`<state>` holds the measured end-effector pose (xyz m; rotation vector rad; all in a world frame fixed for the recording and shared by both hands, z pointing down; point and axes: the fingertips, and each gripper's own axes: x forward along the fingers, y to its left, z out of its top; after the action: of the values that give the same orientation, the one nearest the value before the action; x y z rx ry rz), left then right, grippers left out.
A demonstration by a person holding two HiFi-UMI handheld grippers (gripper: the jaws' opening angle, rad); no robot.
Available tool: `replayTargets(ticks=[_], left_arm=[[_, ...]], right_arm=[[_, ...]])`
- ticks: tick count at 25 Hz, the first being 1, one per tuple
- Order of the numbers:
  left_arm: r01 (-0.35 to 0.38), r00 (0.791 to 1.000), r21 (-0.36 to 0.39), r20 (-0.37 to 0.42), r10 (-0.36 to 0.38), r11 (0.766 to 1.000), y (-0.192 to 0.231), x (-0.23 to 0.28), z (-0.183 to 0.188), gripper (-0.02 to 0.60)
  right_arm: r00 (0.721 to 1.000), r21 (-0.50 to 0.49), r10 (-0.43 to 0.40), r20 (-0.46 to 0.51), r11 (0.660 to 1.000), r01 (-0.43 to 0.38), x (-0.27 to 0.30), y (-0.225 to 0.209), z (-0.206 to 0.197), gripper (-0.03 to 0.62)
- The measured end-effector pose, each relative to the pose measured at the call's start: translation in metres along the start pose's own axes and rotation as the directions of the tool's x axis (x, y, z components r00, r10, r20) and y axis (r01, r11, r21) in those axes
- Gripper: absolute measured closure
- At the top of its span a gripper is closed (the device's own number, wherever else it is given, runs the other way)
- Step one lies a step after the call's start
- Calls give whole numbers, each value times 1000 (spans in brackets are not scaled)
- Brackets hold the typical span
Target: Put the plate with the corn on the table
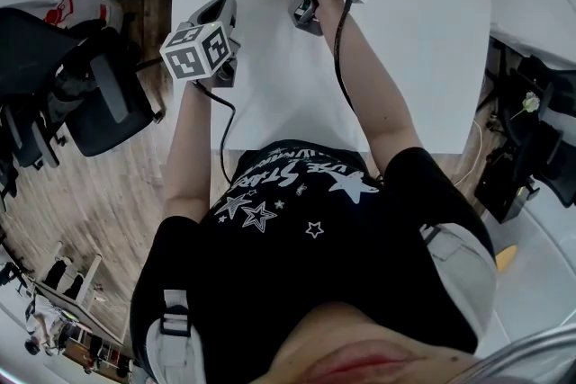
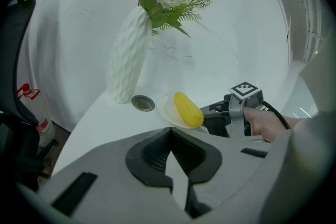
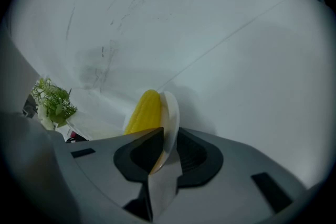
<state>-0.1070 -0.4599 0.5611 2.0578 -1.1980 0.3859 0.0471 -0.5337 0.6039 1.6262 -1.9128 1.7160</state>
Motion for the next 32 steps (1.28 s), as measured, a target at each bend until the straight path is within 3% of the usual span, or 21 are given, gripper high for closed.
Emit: replayTargets(ticks=[7, 20, 32], left_arm=[[-2, 1000, 3, 0, 2, 1000, 2, -1, 1, 577], [-1, 1000, 14, 11, 1, 1000, -5, -10, 5, 577], [7, 997, 48, 75, -11, 999, -33, -61, 15, 577]], right_arm=[[997, -129, -81, 8, 988, 81, -1, -4, 3, 502], [993, -160, -116, 32, 980, 120, -18, -8, 7, 477], [994, -189, -73, 85, 978, 88, -76, 11, 1, 483]])
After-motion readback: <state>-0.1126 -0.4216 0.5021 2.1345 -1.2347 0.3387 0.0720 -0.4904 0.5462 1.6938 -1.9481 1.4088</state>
